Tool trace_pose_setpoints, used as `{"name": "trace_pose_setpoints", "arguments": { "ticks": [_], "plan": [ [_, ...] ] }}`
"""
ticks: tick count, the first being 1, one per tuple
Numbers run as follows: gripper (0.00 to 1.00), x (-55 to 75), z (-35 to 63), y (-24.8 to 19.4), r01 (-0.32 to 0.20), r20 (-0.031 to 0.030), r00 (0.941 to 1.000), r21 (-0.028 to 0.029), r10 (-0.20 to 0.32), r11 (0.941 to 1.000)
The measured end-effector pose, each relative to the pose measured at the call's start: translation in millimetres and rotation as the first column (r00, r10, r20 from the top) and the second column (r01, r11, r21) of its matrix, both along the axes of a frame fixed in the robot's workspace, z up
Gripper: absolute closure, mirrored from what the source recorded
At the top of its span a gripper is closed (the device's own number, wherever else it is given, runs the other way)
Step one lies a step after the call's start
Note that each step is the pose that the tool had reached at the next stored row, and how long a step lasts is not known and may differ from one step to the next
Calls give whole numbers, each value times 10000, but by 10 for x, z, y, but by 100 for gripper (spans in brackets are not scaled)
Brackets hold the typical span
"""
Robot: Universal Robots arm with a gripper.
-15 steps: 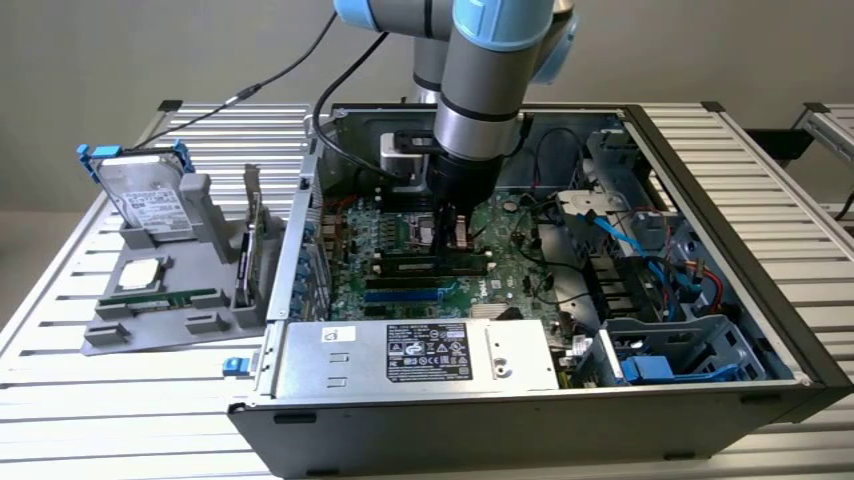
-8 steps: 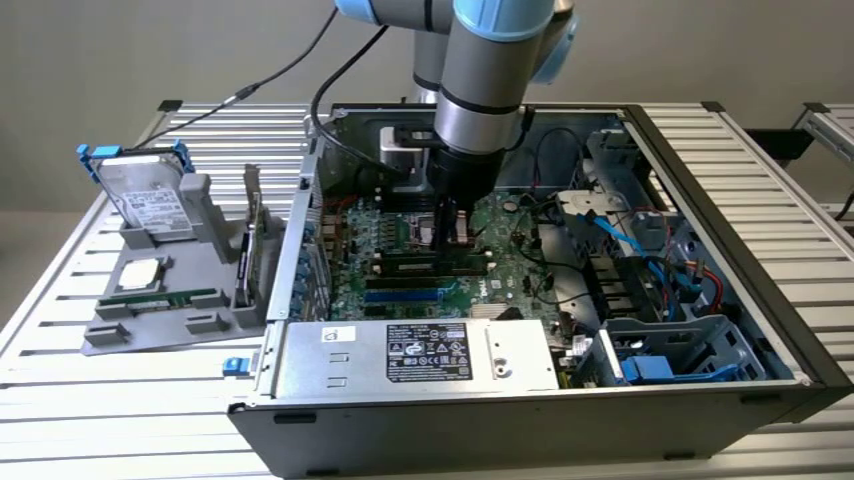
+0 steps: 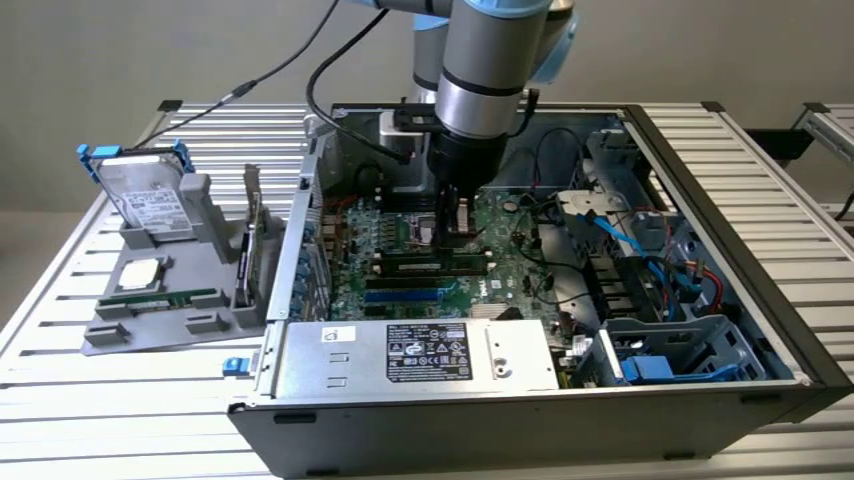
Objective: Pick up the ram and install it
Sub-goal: 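Insert the ram into the slot, then press down the ram until it locks into place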
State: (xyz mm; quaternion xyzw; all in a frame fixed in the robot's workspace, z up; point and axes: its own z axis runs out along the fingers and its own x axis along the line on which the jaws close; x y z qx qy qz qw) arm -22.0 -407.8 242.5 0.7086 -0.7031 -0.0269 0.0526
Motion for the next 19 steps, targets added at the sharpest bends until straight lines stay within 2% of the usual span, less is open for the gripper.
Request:
{"name": "trace_pose_setpoints", "arguments": {
  "ticks": [2, 3, 5, 19],
  "plan": [
    [81, 0, 17, 0, -1, 0, 10000, -5, 1, 10000],
    [81, 0, 17, 1, 0, 1, 10000, -1, 0, 10000],
    [90, 0, 18, 0, 1, 1, 10000, -2, -1, 10000],
    [90, 0, 25, 0, 1, 0, 10000, -4, -1, 10000]
  ]
}}
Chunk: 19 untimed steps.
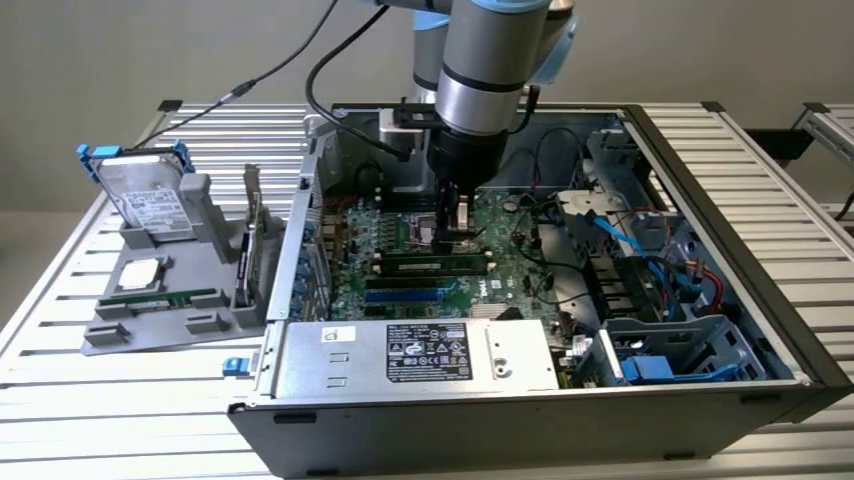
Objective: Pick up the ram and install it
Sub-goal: 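Press down the ram until it locks into place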
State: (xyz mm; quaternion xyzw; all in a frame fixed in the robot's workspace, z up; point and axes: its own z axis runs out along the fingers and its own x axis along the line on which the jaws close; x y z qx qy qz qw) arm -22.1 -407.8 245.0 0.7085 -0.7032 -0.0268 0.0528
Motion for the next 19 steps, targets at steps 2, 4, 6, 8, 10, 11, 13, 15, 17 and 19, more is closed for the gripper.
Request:
{"name": "trace_pose_setpoints", "arguments": {
  "ticks": [2, 4, 6, 8, 10, 11, 13, 15, 17, 19],
  "plan": [
    [90, 2, 0, 0, -1, 0, 10000, 0, 1, 10000],
    [90, 35, 0, 0, 1, 0, 10000, 7, -1, 10000],
    [90, 111, 0, 0, -1, 0, 10000, 16, 1, 10000],
    [90, 193, 0, 0, 0, 0, 10000, 26, 0, 10000],
    [90, 256, 0, 0, -1, 0, 10000, 33, 1, 10000],
    [90, 271, 0, 0, -1, 1, 10000, 34, 1, 10000],
    [90, 273, 0, 0, 0, -2, 10000, 36, 0, 10000],
    [90, 276, -15, -1, 0, -2, 10000, 35, 0, 10000],
    [90, 279, -42, 0, 0, -2, 10000, 36, 0, 10000],
    [90, 279, -42, -1, 0, -5, 10000, 33, 0, 10000]
  ]
}}
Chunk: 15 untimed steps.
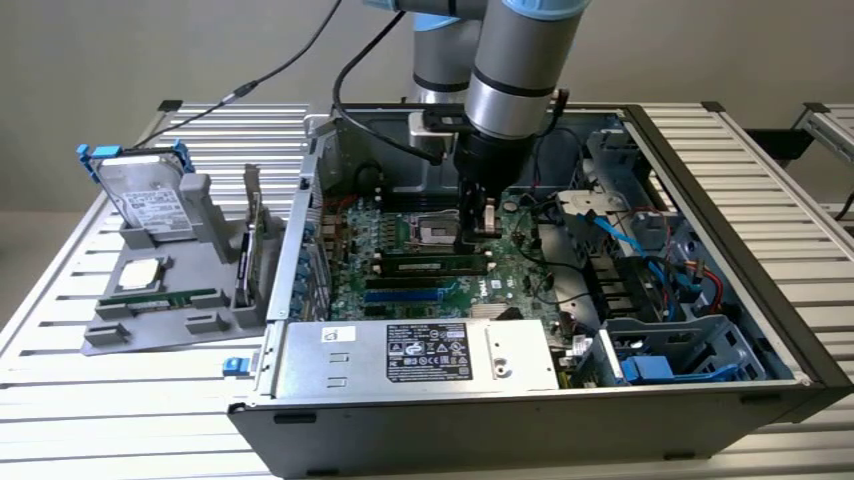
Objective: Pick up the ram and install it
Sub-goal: 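Press down the ram until it locks into place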
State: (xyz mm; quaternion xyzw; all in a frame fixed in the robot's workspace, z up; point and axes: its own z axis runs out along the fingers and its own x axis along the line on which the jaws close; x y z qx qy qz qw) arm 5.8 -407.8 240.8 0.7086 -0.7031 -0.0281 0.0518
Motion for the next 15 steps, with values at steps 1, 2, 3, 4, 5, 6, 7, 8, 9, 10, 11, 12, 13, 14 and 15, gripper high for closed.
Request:
{"name": "trace_pose_setpoints", "arguments": {
  "ticks": [1, 2, 3, 4, 5, 6, 7, 8, 9, 10, 11, 12, 13, 14, 15],
  "plan": [
    [90, 1, -9, 0, 0, 0, 10000, 2, 0, 10000],
    [90, 1, -27, 1, -1, 1, 10000, 4, 1, 10000],
    [90, 1, -41, 1, -1, 1, 10000, 3, 1, 10000],
    [90, 1, -45, 0, -1, 0, 10000, 1, 1, 10000],
    [90, 1, -45, 0, -1, -2, 10000, 1, 1, 10000],
    [90, 0, -45, 0, 0, -4, 10000, 0, 0, 10000],
    [90, 0, -50, 1, 0, -4, 10000, 3, 0, 10000],
    [90, 1, -61, 1, 0, -4, 10000, 4, 0, 10000],
    [90, 1, -70, 1, 0, -4, 10000, 4, 0, 10000],
    [90, 1, -72, 0, -1, -6, 10000, -1, 1, 10000],
    [90, 0, -72, 0, 0, -10, 10000, -5, 0, 10000],
    [90, 0, -72, 0, 0, -13, 10000, -6, 0, 10000],
    [90, 1, -76, 1, -1, -13, 10000, -4, 1, 10000],
    [90, 1, -83, 1, -1, -13, 10000, -5, 1, 10000],
    [90, 1, -91, 1, -1, -14, 10000, -11, 1, 10000]
  ]
}}
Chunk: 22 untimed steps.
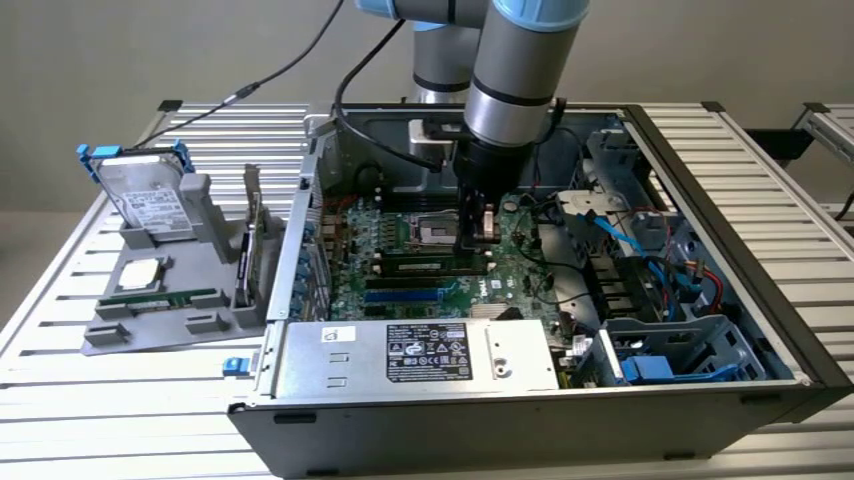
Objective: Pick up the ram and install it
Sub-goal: 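Press down the ram until it locks into place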
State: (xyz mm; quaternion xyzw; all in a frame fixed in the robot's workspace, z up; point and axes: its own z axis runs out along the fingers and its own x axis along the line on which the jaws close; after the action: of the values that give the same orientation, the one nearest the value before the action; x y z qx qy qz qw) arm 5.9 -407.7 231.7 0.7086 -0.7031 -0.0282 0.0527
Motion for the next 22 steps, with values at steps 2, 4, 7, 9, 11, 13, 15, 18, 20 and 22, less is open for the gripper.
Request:
{"name": "trace_pose_setpoints", "arguments": {
  "ticks": [2, 4, 7, 9, 11, 13, 15, 18, 20, 22],
  "plan": [
    [90, 0, -6, -1, 0, -1, 10000, -15, 0, 10000],
    [90, 0, -10, -1, 0, -2, 10000, -20, 0, 10000],
    [90, 0, -29, 0, 0, -3, 10000, -47, 0, 10000],
    [90, 0, -31, -1, 0, -6, 10000, -64, 0, 10000],
    [90, 0, -34, -1, 0, -8, 10000, -68, 0, 10000],
    [90, 0, -43, 0, 0, -8, 10000, -102, 0, 9999],
    [90, 0, -46, -1, 0, -12, 10000, -135, 0, 9999],
    [90, 0, -50, 0, 0, -14, 10000, -153, 0, 9999],
    [90, 0, -51, 1, 0, -19, 10000, -167, 0, 9999],
    [90, -1, -51, 2, 1, -39, 10000, -172, -1, 9999]
  ]
}}
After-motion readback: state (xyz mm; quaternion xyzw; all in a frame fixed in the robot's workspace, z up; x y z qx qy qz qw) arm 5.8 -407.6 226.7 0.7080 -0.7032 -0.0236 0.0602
